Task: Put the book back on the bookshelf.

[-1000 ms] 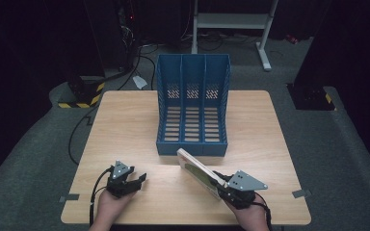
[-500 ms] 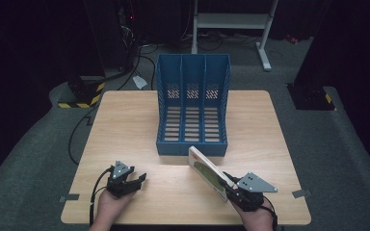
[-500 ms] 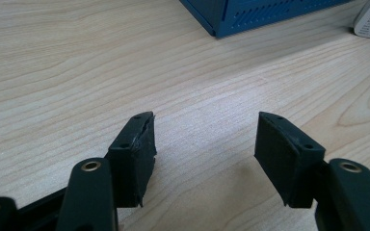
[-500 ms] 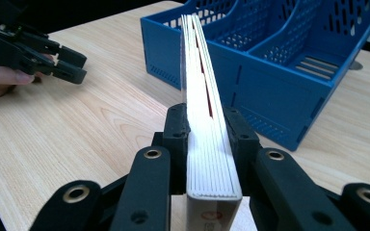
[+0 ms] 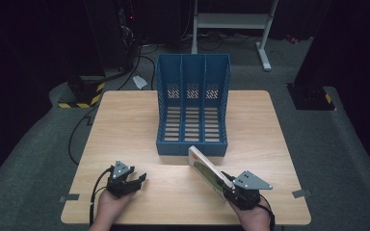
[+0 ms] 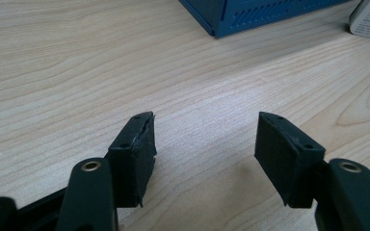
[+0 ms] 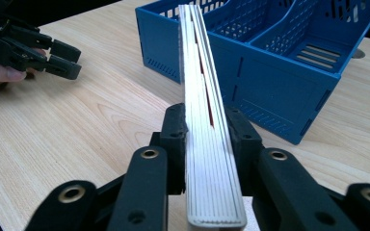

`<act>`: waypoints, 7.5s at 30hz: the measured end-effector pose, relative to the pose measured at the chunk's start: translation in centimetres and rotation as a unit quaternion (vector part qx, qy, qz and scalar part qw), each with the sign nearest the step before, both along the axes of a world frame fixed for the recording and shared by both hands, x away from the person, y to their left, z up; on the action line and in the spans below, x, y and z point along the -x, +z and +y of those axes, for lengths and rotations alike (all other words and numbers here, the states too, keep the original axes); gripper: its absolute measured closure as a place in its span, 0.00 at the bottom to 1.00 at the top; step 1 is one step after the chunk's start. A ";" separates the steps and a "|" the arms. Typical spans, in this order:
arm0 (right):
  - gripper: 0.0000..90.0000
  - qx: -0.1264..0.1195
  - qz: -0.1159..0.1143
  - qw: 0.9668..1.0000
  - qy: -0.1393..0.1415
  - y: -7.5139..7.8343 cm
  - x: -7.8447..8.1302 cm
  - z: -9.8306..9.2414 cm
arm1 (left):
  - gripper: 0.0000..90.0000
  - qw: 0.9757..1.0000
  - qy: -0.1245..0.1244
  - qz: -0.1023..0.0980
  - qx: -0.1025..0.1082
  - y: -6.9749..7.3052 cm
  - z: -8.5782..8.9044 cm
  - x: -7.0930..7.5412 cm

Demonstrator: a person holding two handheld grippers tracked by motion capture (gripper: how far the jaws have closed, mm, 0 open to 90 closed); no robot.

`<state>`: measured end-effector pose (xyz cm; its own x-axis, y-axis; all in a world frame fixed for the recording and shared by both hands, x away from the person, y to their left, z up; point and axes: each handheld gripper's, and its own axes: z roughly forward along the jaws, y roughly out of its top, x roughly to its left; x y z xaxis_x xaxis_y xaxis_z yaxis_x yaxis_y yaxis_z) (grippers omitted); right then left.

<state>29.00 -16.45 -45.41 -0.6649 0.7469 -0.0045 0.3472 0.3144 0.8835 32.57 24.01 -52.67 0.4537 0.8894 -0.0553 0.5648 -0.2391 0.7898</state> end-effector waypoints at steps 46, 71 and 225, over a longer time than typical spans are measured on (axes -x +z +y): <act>0.84 -0.038 -0.084 0.991 -0.094 9.7 -2.9 -1.3 | 0.44 1.000 -0.003 0.005 -0.007 0.0 -0.1 0.0; 0.84 -0.014 -0.054 0.982 -0.183 10.4 -13.9 1.6 | 0.45 1.000 -0.013 0.009 -0.007 0.0 -0.1 -0.1; 0.84 0.024 0.032 0.933 -0.357 2.9 -19.3 5.8 | 0.46 0.998 -0.030 0.031 0.038 -0.1 0.5 -0.5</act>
